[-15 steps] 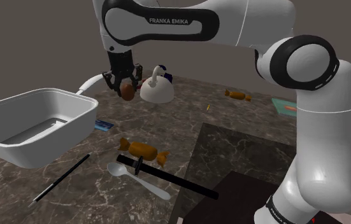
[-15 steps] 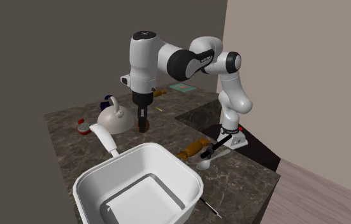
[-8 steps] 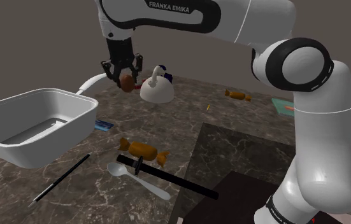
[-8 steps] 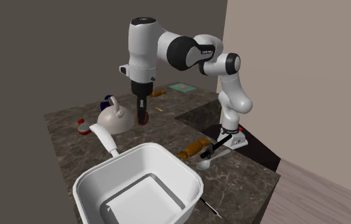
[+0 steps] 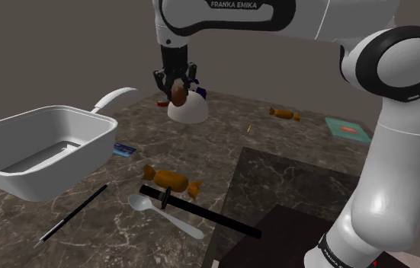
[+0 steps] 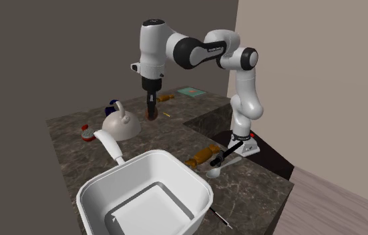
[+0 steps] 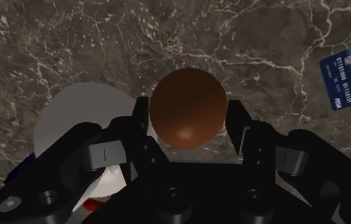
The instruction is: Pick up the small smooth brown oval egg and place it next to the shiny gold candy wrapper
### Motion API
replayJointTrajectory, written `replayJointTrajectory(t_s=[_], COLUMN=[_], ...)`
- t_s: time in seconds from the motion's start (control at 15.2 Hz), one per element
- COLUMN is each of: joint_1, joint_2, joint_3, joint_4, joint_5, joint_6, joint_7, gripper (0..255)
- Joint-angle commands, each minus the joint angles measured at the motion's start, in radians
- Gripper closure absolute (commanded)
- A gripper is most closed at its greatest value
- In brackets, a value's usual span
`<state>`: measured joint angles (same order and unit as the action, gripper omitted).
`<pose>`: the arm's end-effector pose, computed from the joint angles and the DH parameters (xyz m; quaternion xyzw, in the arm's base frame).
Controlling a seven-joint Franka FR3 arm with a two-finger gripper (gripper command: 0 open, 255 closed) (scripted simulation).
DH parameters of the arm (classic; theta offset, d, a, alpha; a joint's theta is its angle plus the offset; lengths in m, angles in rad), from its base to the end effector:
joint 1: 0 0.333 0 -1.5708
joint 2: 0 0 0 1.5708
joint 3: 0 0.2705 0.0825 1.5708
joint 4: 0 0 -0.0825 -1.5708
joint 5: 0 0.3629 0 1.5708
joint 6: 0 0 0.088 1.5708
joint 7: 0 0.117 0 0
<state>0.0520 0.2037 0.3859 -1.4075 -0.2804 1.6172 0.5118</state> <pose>0.5534 0.2022 0.5425 0.9941 -0.0357 0.0555 0.0860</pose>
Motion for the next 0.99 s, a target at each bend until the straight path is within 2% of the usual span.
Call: replayJointTrajectory(t_s=[0.0, 0.46, 0.92], joint_1=[-0.043, -0.147, -0.228], joint_2=[-0.061, -0.209, -0.299], joint_3=[-0.017, -0.095, -0.188], joint_4=[-0.078, -0.261, -0.372], joint_5=[0.027, 0.087, 0.118], joint_6=[0.035, 0.114, 0.168], joint_7=[-0.051, -0.22, -0.392], gripper=[255, 255, 255])
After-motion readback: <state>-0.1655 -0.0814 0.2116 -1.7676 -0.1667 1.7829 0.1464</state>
